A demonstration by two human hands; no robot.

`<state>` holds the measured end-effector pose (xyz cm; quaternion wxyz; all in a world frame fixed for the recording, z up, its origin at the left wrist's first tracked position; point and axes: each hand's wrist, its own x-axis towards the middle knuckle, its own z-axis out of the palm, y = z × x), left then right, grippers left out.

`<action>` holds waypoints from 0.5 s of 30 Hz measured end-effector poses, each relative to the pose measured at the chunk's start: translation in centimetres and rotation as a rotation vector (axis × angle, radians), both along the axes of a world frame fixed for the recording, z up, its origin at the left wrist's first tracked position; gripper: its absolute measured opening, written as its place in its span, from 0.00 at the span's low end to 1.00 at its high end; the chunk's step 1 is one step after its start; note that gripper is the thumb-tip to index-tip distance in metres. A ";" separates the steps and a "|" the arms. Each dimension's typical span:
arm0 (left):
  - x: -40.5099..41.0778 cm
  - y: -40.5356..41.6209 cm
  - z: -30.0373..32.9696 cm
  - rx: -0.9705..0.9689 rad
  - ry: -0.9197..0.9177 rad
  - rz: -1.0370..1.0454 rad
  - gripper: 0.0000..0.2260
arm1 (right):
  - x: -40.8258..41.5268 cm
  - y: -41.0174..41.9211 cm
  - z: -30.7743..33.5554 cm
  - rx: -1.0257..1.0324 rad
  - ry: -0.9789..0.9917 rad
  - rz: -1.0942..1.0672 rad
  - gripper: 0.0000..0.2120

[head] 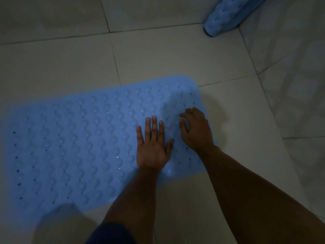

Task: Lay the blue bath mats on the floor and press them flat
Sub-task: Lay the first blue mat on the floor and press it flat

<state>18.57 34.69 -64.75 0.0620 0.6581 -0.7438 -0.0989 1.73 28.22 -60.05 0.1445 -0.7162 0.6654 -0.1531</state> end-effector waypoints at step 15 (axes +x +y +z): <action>0.0 -0.4 1.6 0.137 0.001 0.001 0.34 | -1.6 1.9 0.7 -0.011 0.008 0.003 0.14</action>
